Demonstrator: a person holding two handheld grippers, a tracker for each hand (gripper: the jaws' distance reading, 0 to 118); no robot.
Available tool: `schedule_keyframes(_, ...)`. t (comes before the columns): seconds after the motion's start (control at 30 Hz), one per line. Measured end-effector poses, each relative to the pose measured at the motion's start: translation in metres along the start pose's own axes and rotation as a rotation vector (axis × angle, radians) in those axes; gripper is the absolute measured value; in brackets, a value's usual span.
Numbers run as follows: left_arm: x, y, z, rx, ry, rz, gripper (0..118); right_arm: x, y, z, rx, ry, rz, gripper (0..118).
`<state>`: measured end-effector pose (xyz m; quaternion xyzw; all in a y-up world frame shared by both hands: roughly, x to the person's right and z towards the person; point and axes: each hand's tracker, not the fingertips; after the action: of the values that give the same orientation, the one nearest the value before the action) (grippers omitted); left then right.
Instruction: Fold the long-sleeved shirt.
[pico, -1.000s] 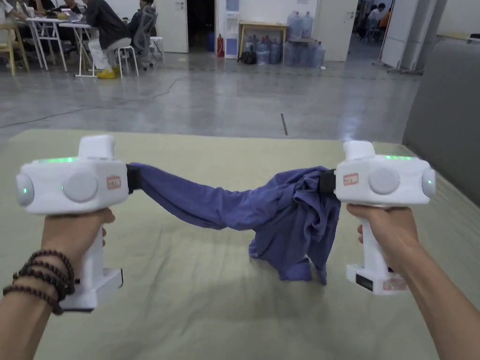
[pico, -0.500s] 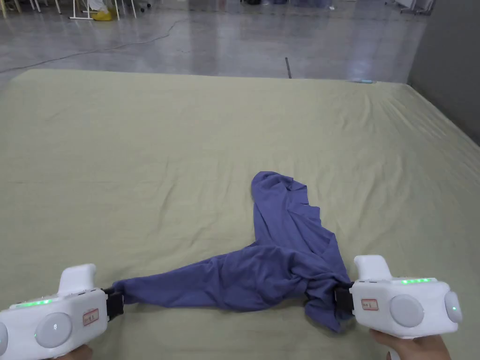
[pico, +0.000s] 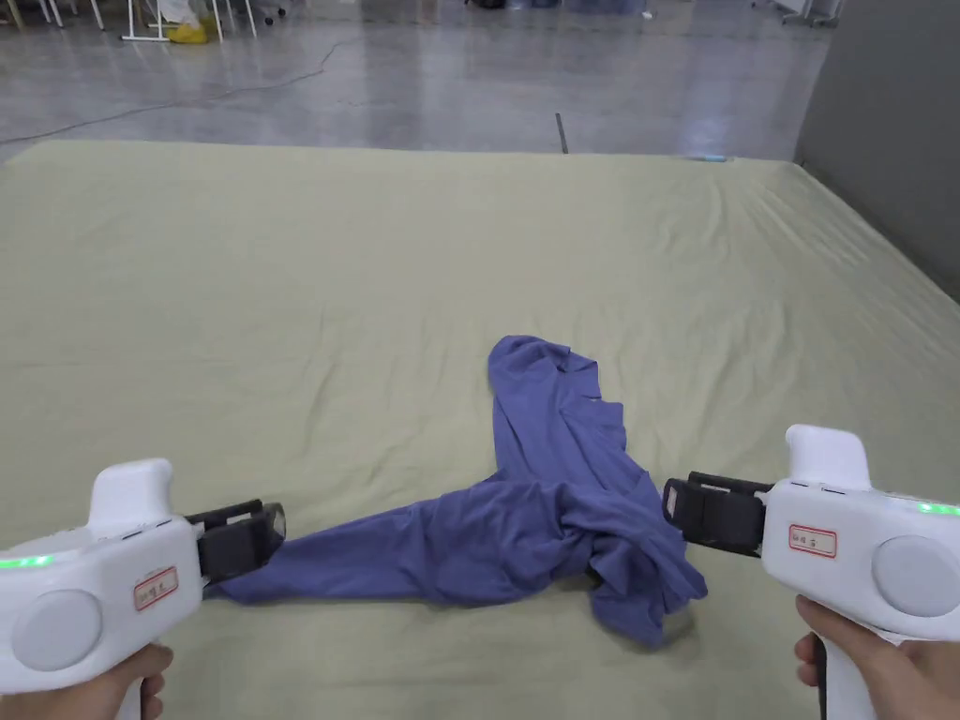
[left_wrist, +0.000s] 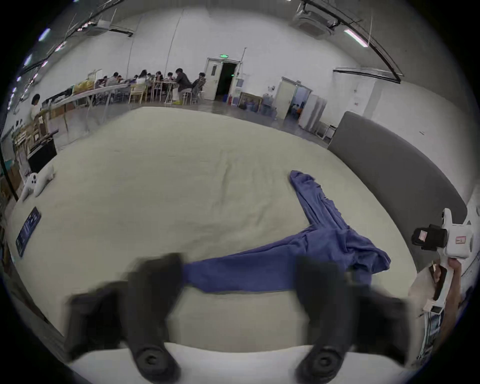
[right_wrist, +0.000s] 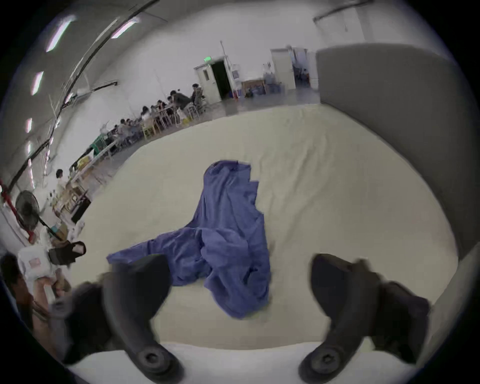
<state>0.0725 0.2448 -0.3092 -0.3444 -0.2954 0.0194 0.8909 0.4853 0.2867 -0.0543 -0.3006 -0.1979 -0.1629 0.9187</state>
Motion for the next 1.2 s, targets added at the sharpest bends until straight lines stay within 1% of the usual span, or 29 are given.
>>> schedule_keyframes(0.03,0.003,-0.001,-0.006,0.002,0.021,-0.012,15,-0.002,-0.002,0.0,0.004,-0.049,0.031,42)
schedule_keyframes(0.07,0.006,-0.002,-0.015,-0.028,0.071,-0.043,0,-0.004,-0.002,-0.005,-0.035,-0.099,0.057,2)
schedule_keyframes(0.1,0.007,-0.003,-0.02,-0.028,0.093,-0.053,0,-0.004,-0.007,-0.011,-0.048,-0.152,0.064,2)
schedule_keyframes(0.13,0.008,-0.008,-0.018,-0.068,0.055,-0.056,0,-0.004,-0.008,-0.012,-0.055,-0.117,0.038,2)
schedule_keyframes(0.17,0.009,-0.009,-0.022,-0.088,0.012,-0.044,0,-0.003,-0.01,-0.011,-0.111,-0.068,0.017,2)
schedule_keyframes(0.2,0.009,-0.009,-0.025,-0.076,-0.002,-0.017,0,-0.002,-0.012,-0.009,-0.114,-0.035,-0.006,2)
schedule_keyframes(0.27,0.008,-0.013,-0.025,-0.08,0.012,-0.024,0,0.002,-0.012,-0.015,-0.091,-0.052,0.007,2)
schedule_keyframes(0.3,0.005,-0.012,-0.03,-0.069,0.072,-0.036,4,0.0,-0.011,-0.016,-0.097,-0.069,0.038,2)
schedule_keyframes(0.33,0.001,-0.011,-0.037,-0.064,0.125,-0.035,30,0.001,-0.011,-0.016,-0.102,-0.072,0.043,2)
schedule_keyframes(0.37,-0.005,-0.01,-0.047,-0.099,0.144,-0.042,91,0.0,-0.008,-0.017,-0.101,-0.069,0.037,2)
schedule_keyframes(0.4,-0.01,-0.009,-0.06,-0.155,0.159,-0.035,107,0.002,-0.007,-0.018,-0.104,-0.061,0.024,2)
schedule_keyframes(0.43,-0.016,-0.01,-0.074,-0.231,0.196,-0.026,107,0.003,-0.007,-0.02,-0.111,-0.056,0.013,2)
schedule_keyframes(0.53,-0.024,-0.015,-0.1,-0.296,0.23,0.0,102,0.005,-0.007,-0.023,-0.117,-0.058,0.014,2)
schedule_keyframes(0.6,-0.026,-0.022,-0.116,-0.322,0.233,0.007,101,0.005,-0.007,-0.026,-0.123,-0.066,0.022,2)
schedule_keyframes(0.63,-0.024,-0.027,-0.12,-0.345,0.273,0.009,95,0.005,-0.008,-0.028,-0.127,-0.067,0.023,2)
schedule_keyframes(0.67,-0.022,-0.03,-0.125,-0.34,0.31,-0.022,74,0.006,-0.009,-0.03,-0.132,-0.068,0.022,2)
schedule_keyframes(0.7,-0.015,-0.031,-0.119,-0.312,0.317,-0.075,68,0.006,-0.009,-0.032,-0.142,-0.073,0.021,2)
schedule_keyframes(0.73,-0.008,-0.03,-0.112,-0.283,0.251,-0.09,42,0.007,-0.009,-0.034,-0.151,-0.076,0.023,2)
schedule_keyframes(0.77,-0.003,-0.028,-0.109,-0.268,0.189,-0.057,5,0.006,-0.007,-0.038,-0.157,-0.079,0.029,2)
schedule_keyframes(0.8,0.004,-0.026,-0.102,-0.256,0.206,-0.051,5,0.006,-0.003,-0.044,-0.166,-0.076,0.035,2)
schedule_keyframes(0.83,0.008,-0.024,-0.1,-0.247,0.221,-0.097,5,0.007,0.003,-0.051,-0.174,-0.073,0.043,2)
schedule_keyframes(0.9,0.011,-0.019,-0.097,-0.231,0.216,-0.098,5,0.006,0.024,-0.064,-0.158,-0.074,0.064,2)
schedule_keyframes(0.97,0.006,-0.012,-0.095,-0.223,0.189,-0.072,5,0.007,0.053,-0.081,-0.135,-0.022,0.072,2)
schedule_keyframes(1.0,0.005,-0.01,-0.094,-0.212,0.197,-0.058,5,0.01,0.071,-0.096,-0.132,-0.002,0.057,7)
schedule_keyframes(1.03,0.004,-0.008,-0.093,-0.206,0.199,-0.051,5,0.012,0.083,-0.108,-0.138,0.007,0.055,33)
schedule_keyframes(1.07,0.001,-0.005,-0.093,-0.207,0.194,-0.054,5,0.014,0.097,-0.128,-0.155,0.015,0.048,91)
schedule_keyframes(1.1,0.0,-0.003,-0.092,-0.203,0.185,-0.051,5,0.014,0.109,-0.15,-0.2,0.003,0.053,116)
schedule_keyframes(1.13,0.0,-0.002,-0.09,-0.198,0.177,-0.045,5,0.013,0.116,-0.174,-0.25,-0.018,0.078,118)
schedule_keyframes(1.2,0.001,-0.001,-0.089,-0.194,0.168,-0.043,5,0.014,0.127,-0.215,-0.273,-0.001,0.108,115)
